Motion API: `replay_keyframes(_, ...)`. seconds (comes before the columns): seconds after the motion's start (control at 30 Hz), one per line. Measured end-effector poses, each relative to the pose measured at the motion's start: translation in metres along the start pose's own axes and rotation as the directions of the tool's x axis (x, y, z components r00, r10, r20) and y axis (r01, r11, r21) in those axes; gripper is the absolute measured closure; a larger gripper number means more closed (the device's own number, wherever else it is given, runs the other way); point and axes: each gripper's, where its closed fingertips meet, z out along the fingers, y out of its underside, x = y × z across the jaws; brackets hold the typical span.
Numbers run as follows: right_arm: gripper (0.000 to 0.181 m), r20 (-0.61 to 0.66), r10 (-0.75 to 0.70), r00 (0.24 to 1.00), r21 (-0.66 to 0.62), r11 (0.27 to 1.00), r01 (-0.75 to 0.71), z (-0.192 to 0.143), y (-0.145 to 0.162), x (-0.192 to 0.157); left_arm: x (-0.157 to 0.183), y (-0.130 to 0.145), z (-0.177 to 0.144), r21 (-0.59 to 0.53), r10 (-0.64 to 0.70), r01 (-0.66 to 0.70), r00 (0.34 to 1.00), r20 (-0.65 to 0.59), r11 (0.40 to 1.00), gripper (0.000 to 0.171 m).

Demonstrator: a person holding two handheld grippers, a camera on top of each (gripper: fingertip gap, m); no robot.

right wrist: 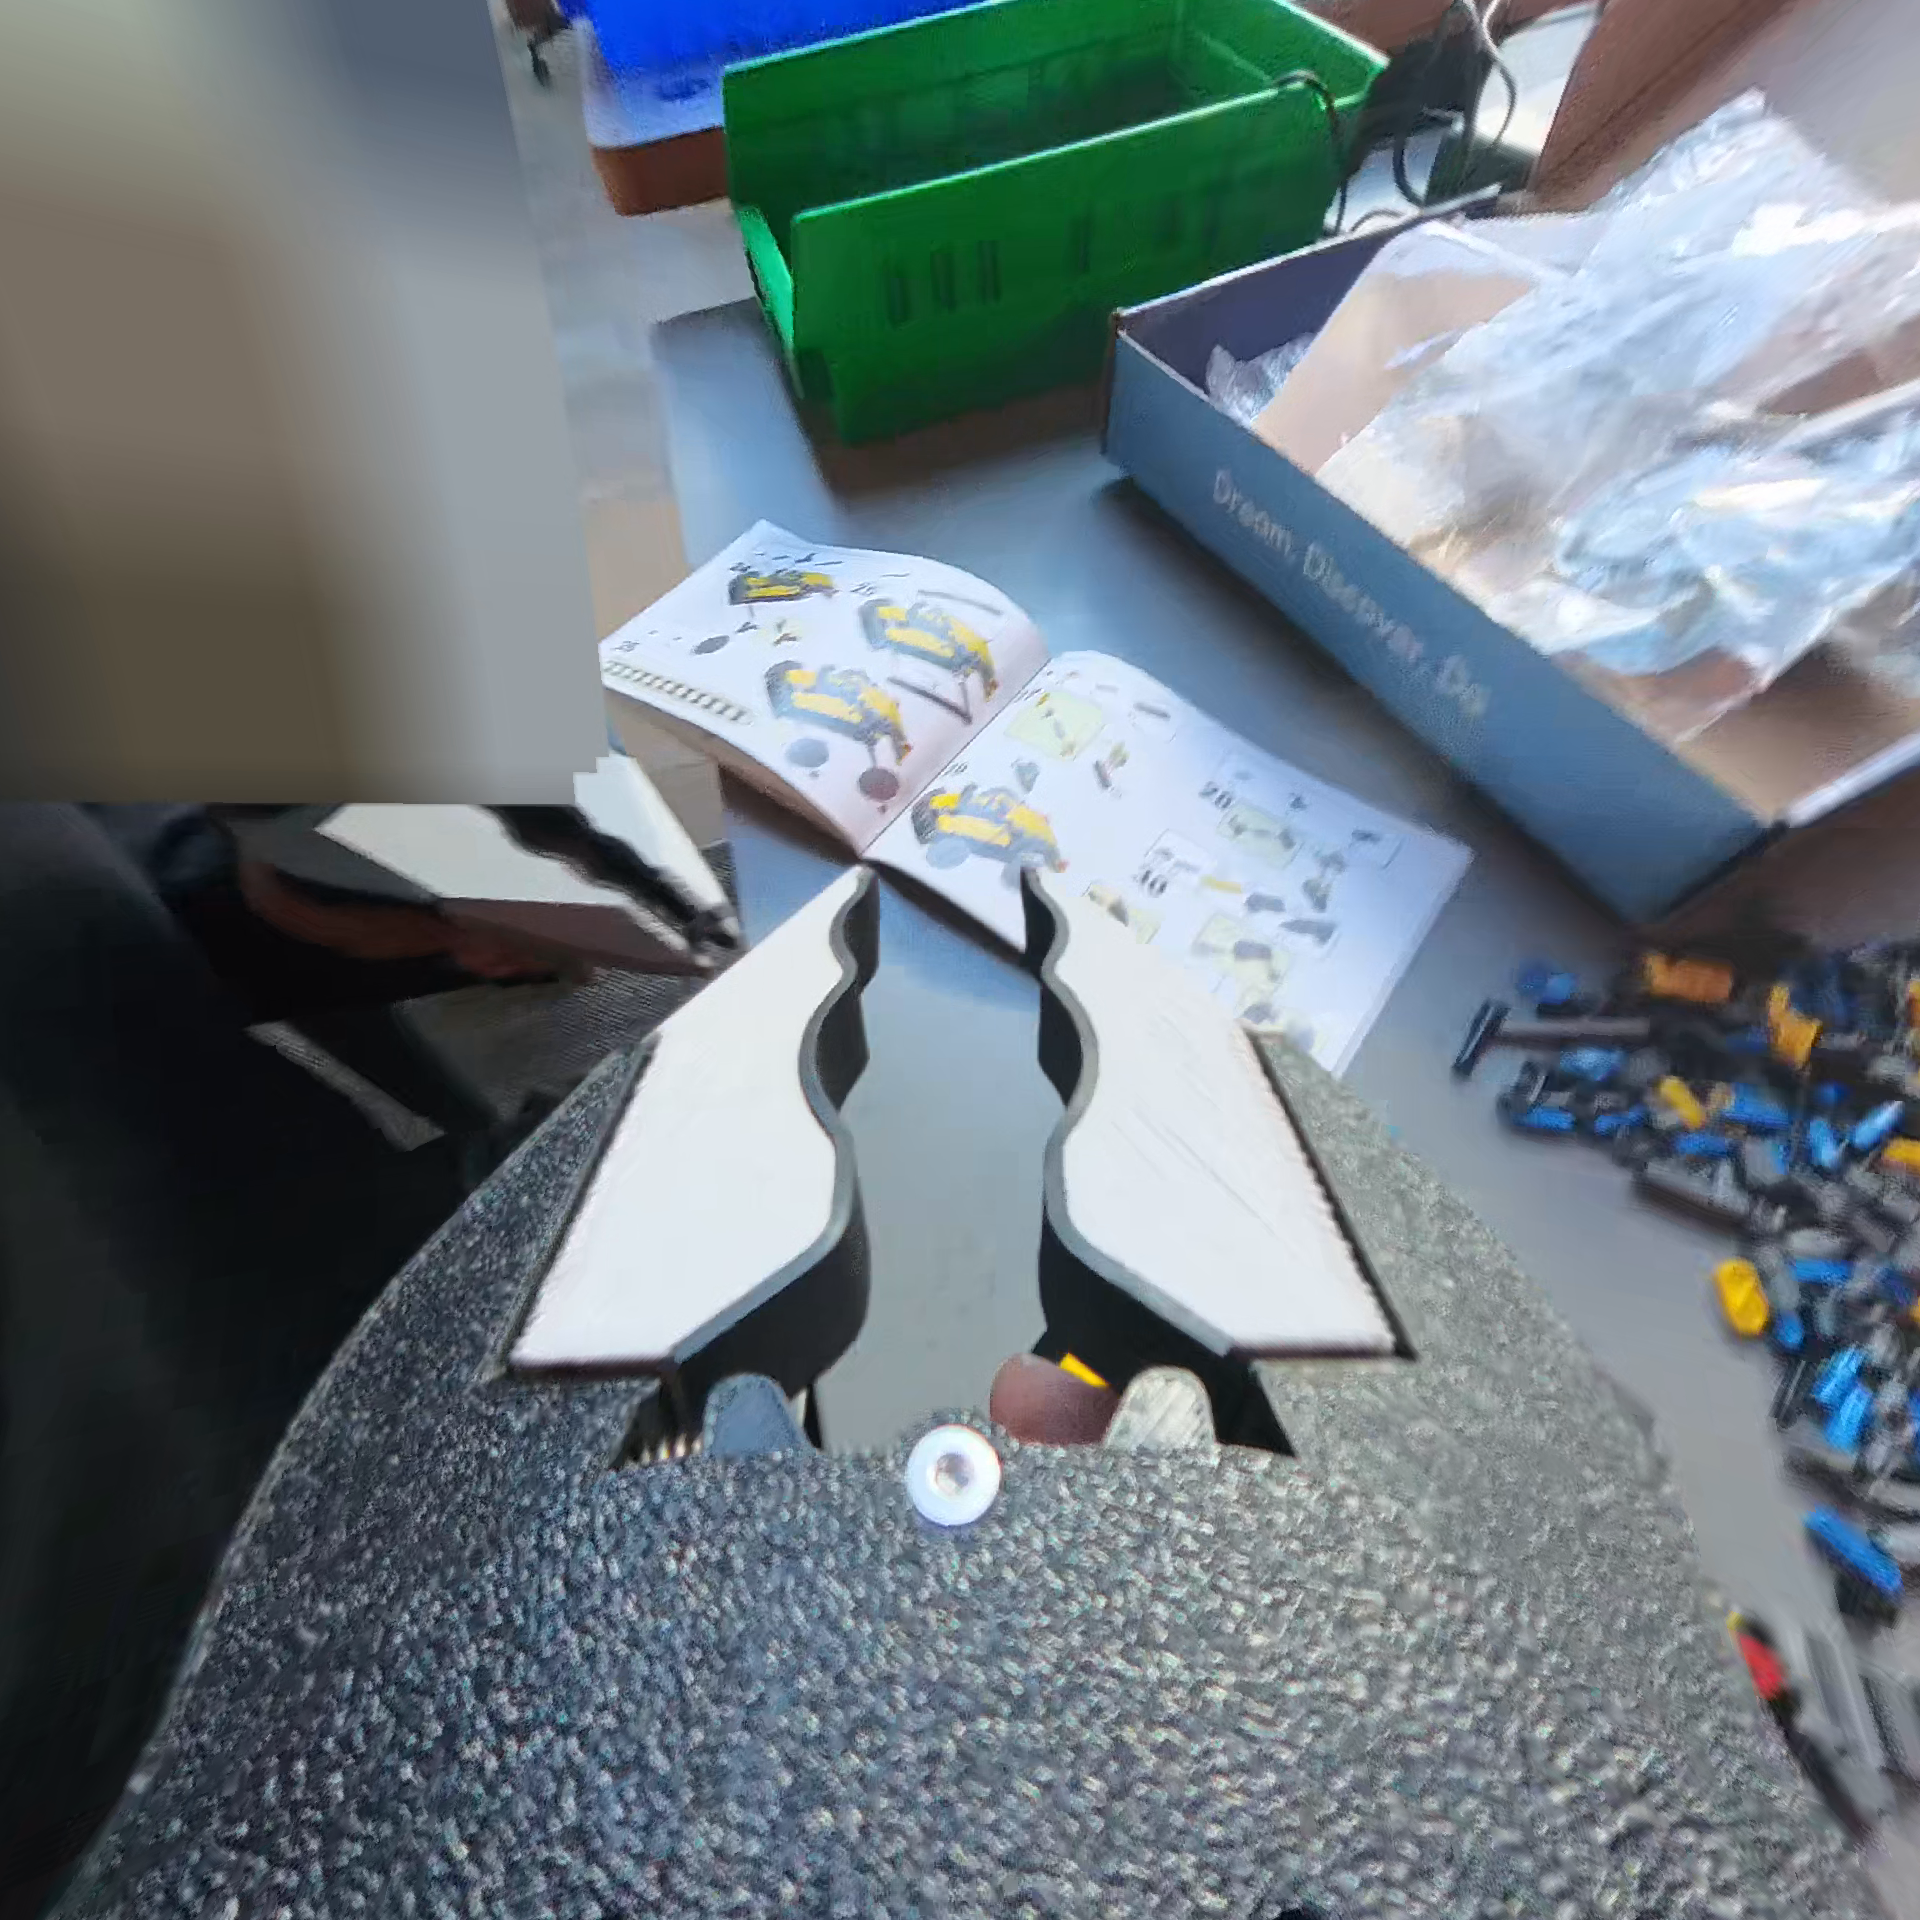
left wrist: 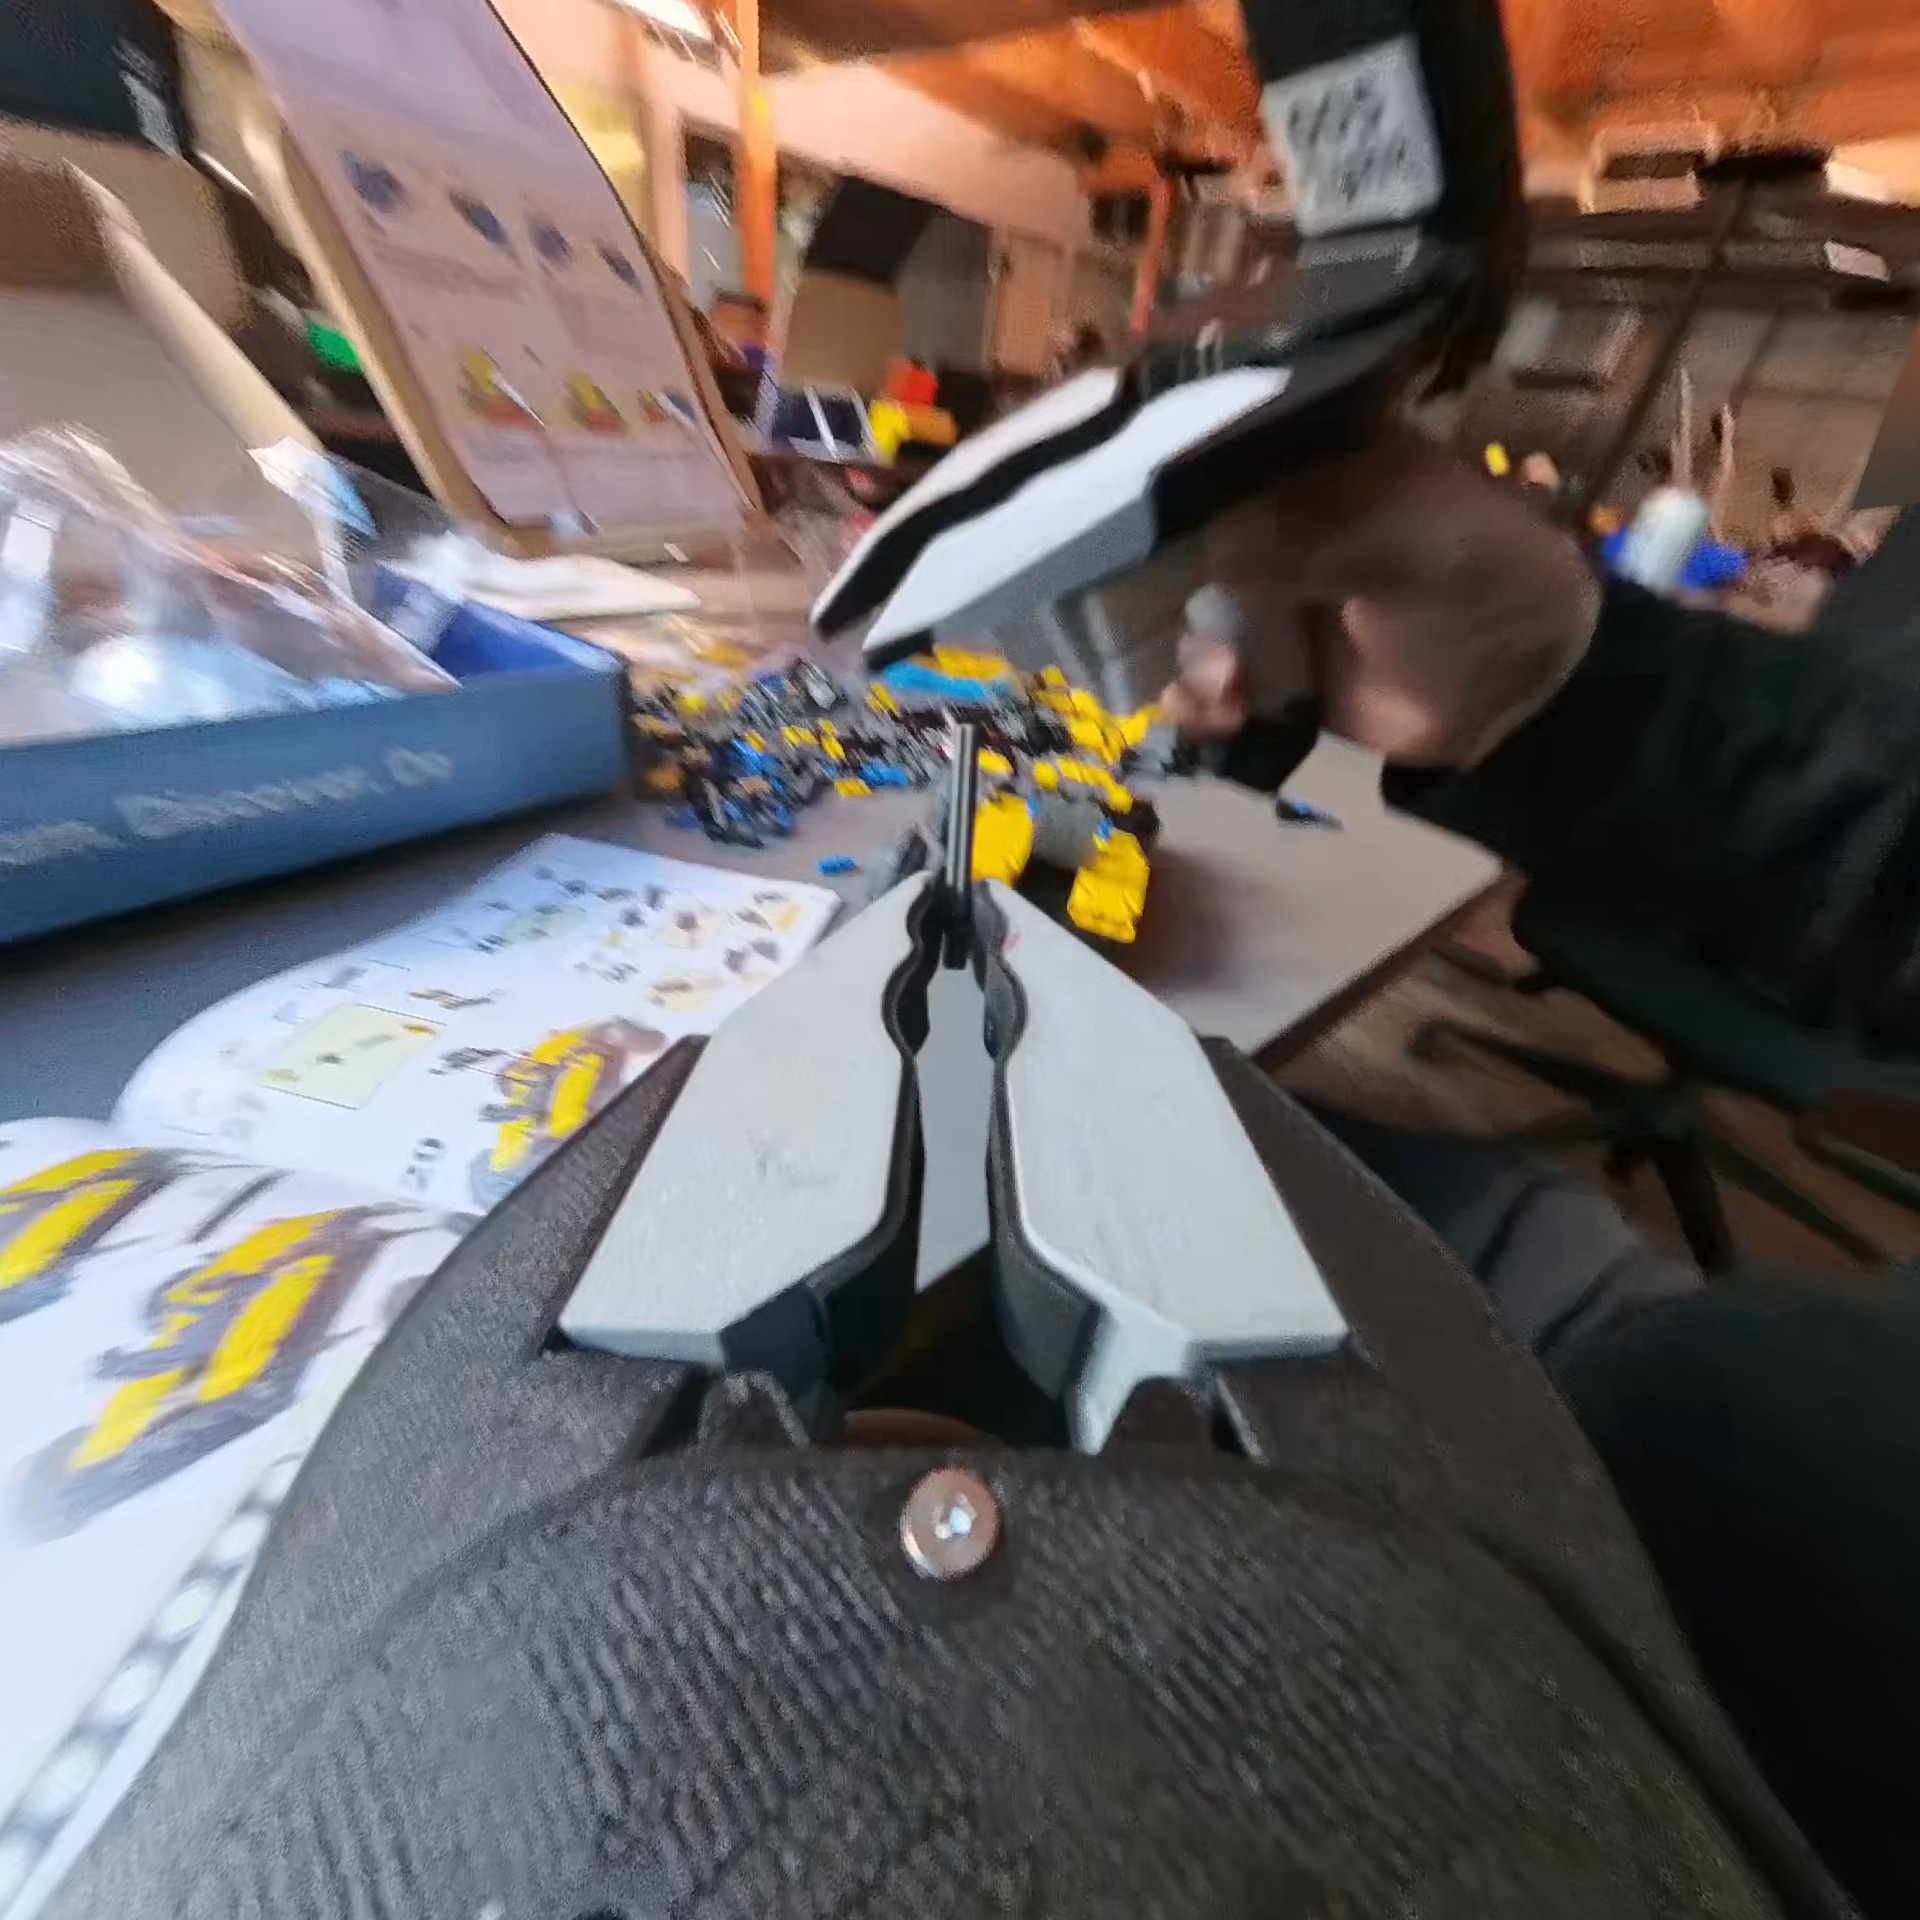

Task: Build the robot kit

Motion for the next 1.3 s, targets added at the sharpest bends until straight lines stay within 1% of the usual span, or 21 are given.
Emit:
replay_keyframes(0.07, 0.158, 0.017, -0.035, 0.999, -0.018, 0.999, 0.035, 0.029, -0.017, -0.004, -0.016, -0.022, -0.013, 0.105, -0.019, 0.011, 0.997, 0.077, 0.994, 0.170)
replay_keyframes(0.13, 0.158, 0.098, -0.041, 0.994, -0.039, 0.998, 0.045, 0.071, -0.029, -0.023, -0.030, -0.042, -0.029, 0.201, -0.024, -0.007, 0.988, 0.151, 0.980, 0.170)
replay_keyframes(0.17, 0.157, 0.131, -0.055, 0.990, -0.078, 0.995, 0.065, 0.095, -0.025, -0.031, -0.034, -0.054, -0.038, 0.253, -0.025, -0.020, 0.984, 0.174, 0.967, 0.170)
replay_keyframes(0.23, 0.155, 0.135, -0.056, 0.989, -0.209, 0.974, 0.084, 0.135, -0.006, -0.037, -0.039, -0.069, -0.053, 0.318, -0.021, -0.048, 0.978, 0.209, 0.947, 0.170)
replay_keyframes(0.27, 0.142, 0.147, -0.053, 0.988, -0.250, 0.964, 0.089, 0.149, 0.002, -0.042, -0.039, -0.074, -0.058, 0.335, -0.020, -0.055, 0.976, 0.217, 0.941, 0.170)
replay_keyframes(0.3, 0.120, 0.151, -0.067, 0.986, -0.275, 0.955, 0.107, 0.158, 0.010, -0.046, -0.037, -0.077, -0.061, 0.348, -0.023, -0.052, 0.978, 0.209, 0.936, 0.170)
replay_keyframes(0.33, 0.103, 0.162, -0.094, 0.982, -0.295, 0.945, 0.139, 0.164, 0.019, -0.051, -0.034, -0.077, -0.061, 0.353, -0.027, -0.042, 0.981, 0.190, 0.935, 0.170)
replay_keyframes(0.43, 0.090, 0.195, -0.197, 0.961, -0.360, 0.897, 0.257, 0.177, 0.047, -0.061, -0.022, -0.073, -0.056, 0.341, -0.047, 0.001, 0.991, 0.125, 0.940, 0.170)
replay_keyframes(0.47, 0.091, 0.196, -0.249, 0.949, -0.364, 0.880, 0.306, 0.180, 0.050, -0.061, -0.017, -0.070, -0.053, 0.330, -0.054, 0.019, 0.994, 0.099, 0.944, 0.170)
replay_keyframes(0.5, 0.098, 0.223, -0.288, 0.931, -0.357, 0.865, 0.353, 0.180, 0.051, -0.065, -0.012, -0.068, -0.050, 0.318, -0.057, 0.029, 0.995, 0.079, 0.948, 0.170)
replay_keyframes(0.57, 0.126, 0.314, -0.312, 0.897, -0.363, 0.833, 0.417, 0.177, 0.054, -0.076, -0.004, -0.063, -0.046, 0.298, -0.067, 0.051, 0.997, 0.044, 0.953, 0.170)
replay_keyframes(0.67, 0.143, 0.420, -0.336, 0.843, -0.391, 0.771, 0.503, 0.165, 0.060, -0.082, 0.008, -0.054, -0.037, 0.248, -0.094, 0.099, 0.995, -0.029, 0.964, 0.170)
replay_keyframes(0.77, 0.143, 0.466, -0.345, 0.814, -0.420, 0.724, 0.548, 0.151, 0.067, -0.074, 0.011, -0.038, -0.026, 0.168, -0.097, 0.104, 0.994, -0.046, 0.980, 0.170)
replay_keyframes(0.83, 0.143, 0.495, -0.381, 0.781, -0.405, 0.694, 0.596, 0.142, 0.072, -0.067, 0.010, -0.036, -0.024, 0.162, -0.108, 0.115, 0.993, -0.047, 0.980, 0.170)
replay_keyframes(0.9, 0.149, 0.518, -0.442, 0.732, -0.368, 0.658, 0.657, 0.136, 0.073, -0.063, 0.013, -0.036, -0.024, 0.163, -0.119, 0.128, 0.991, -0.062, 0.978, 0.170)
replay_keyframes(1.03, 0.157, 0.540, -0.556, 0.632, -0.319, 0.560, 0.765, 0.135, 0.071, -0.062, 0.022, -0.029, -0.019, 0.132, -0.099, 0.109, 0.992, -0.083, 0.985, 0.170)
replay_keyframes(1.07, 0.158, 0.539, -0.561, 0.629, -0.322, 0.553, 0.769, 0.134, 0.070, -0.061, 0.023, -0.027, -0.018, 0.126, -0.098, 0.107, 0.992, -0.081, 0.986, 0.170)
replay_keyframes(1.1, 0.157, 0.533, -0.545, 0.647, -0.336, 0.565, 0.754, 0.133, 0.070, -0.059, 0.022, -0.027, -0.018, 0.125, -0.095, 0.104, 0.993, -0.076, 0.987, 0.167)
replay_keyframes(1.13, 0.154, 0.525, -0.517, 0.676, -0.350, 0.593, 0.725, 0.131, 0.068, -0.057, 0.020, -0.027, -0.018, 0.126, -0.090, 0.098, 0.994, -0.067, 0.987, 0.168)
replay_keyframes(1.23, 0.144, 0.444, -0.428, 0.788, -0.362, 0.718, 0.594, 0.110, 0.057, -0.041, 0.008, -0.026, -0.019, 0.124, -0.055, 0.056, 0.998, -0.012, 0.991, 0.170)
replay_keyframes(1.3, 0.149, 0.348, -0.351, 0.869, -0.348, 0.813, 0.467, 0.088, 0.046, -0.023, -0.006, -0.022, -0.018, 0.096, -0.003, -0.003, 0.998, 0.057, 0.995, 0.170)
